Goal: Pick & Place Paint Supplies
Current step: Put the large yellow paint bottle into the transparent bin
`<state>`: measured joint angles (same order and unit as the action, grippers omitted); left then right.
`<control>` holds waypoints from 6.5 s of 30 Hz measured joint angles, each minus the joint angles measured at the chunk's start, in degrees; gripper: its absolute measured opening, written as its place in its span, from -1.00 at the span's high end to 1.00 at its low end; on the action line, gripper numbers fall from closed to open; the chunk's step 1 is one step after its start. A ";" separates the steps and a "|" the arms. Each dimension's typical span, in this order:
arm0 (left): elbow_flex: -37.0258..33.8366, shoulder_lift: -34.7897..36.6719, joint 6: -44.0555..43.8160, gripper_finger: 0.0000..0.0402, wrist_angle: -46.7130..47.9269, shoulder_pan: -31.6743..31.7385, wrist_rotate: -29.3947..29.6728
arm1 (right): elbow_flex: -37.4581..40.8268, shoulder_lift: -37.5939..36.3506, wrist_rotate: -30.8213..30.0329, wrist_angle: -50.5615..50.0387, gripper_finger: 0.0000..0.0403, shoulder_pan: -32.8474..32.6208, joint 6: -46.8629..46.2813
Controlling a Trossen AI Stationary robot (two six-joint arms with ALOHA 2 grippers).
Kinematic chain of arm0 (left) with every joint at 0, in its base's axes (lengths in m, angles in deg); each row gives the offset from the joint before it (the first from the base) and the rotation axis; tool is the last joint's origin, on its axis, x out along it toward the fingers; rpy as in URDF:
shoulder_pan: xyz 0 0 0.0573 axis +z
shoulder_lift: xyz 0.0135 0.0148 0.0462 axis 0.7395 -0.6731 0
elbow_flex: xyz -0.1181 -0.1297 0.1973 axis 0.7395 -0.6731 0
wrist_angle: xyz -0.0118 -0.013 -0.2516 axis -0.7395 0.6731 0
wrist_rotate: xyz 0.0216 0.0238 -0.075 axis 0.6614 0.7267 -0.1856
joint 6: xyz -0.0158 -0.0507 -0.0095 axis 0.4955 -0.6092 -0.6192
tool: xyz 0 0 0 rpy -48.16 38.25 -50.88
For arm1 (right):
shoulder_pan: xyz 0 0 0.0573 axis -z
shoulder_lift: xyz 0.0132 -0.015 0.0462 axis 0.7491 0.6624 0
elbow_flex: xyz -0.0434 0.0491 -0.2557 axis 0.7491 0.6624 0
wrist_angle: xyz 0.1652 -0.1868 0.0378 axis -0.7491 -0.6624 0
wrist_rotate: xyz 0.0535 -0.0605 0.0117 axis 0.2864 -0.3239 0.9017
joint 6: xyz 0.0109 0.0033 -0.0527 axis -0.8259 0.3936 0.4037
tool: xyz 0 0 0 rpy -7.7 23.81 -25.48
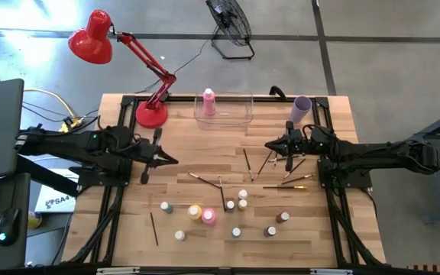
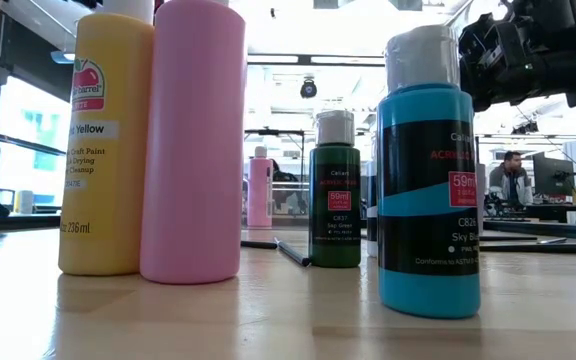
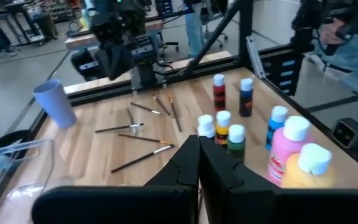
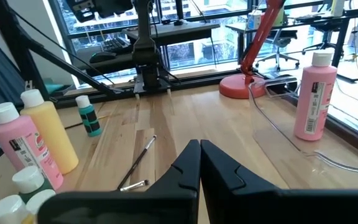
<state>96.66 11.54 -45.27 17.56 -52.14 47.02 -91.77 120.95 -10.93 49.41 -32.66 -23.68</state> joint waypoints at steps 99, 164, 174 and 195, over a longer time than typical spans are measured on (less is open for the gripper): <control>0.02 -37.24 11.70 -0.21 -23.49 -4.20 -30.65 | 0.00 0.00 0.57 -0.52 0.99 -0.15 -0.03; 0.07 -37.42 1.43 -0.21 -25.34 -9.07 -23.93 | 0.00 0.00 0.58 -0.52 0.99 -0.15 -0.18; 0.07 -38.32 1.43 -0.21 -26.07 -9.07 -23.99 | 0.00 0.00 0.58 -0.52 0.99 -0.14 -0.18; 0.07 -42.84 1.26 -0.21 -31.50 -9.09 -26.40 | 0.00 0.00 0.58 -0.94 0.99 -0.13 -0.18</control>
<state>96.73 -31.30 -44.01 -13.94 -61.23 20.62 -91.77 120.95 -10.34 48.47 -32.79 -23.86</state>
